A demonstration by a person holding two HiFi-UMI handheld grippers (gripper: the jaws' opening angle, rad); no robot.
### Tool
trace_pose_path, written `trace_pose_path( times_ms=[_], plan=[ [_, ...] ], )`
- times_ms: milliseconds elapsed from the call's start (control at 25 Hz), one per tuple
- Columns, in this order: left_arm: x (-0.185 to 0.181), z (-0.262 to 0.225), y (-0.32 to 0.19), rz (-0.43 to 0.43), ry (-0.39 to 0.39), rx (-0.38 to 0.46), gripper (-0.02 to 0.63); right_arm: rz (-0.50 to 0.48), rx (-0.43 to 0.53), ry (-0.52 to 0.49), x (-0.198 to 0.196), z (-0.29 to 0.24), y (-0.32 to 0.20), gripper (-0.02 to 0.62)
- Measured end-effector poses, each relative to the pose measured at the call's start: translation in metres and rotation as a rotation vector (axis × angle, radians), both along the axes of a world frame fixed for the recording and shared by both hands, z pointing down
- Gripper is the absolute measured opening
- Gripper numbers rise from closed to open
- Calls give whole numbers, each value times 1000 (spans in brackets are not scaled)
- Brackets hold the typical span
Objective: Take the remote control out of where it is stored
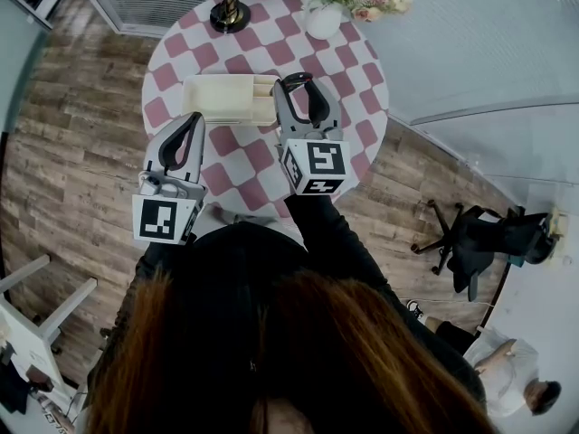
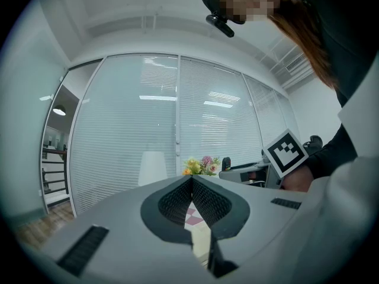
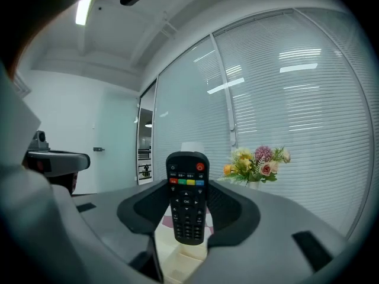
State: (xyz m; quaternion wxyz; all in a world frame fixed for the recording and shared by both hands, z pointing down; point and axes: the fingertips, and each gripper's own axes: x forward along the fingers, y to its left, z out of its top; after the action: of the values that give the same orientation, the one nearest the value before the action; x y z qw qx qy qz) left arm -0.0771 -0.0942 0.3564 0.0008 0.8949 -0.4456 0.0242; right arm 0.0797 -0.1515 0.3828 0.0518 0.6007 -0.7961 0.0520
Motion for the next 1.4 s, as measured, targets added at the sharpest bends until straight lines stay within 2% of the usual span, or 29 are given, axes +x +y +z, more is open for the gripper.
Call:
trace_pose_path(
  times_ms=[680, 1000, 1400],
  plan=[
    [1, 7, -4, -7, -24, -37, 9, -64, -38, -6, 9, 0, 48, 206],
    [1, 9, -8, -2, -16, -30, 9, -110, -150, 44, 9, 41, 80, 206],
    [2, 11, -7, 4, -28, -37, 9, -157, -262, 56, 5, 81, 105, 206]
  ],
)
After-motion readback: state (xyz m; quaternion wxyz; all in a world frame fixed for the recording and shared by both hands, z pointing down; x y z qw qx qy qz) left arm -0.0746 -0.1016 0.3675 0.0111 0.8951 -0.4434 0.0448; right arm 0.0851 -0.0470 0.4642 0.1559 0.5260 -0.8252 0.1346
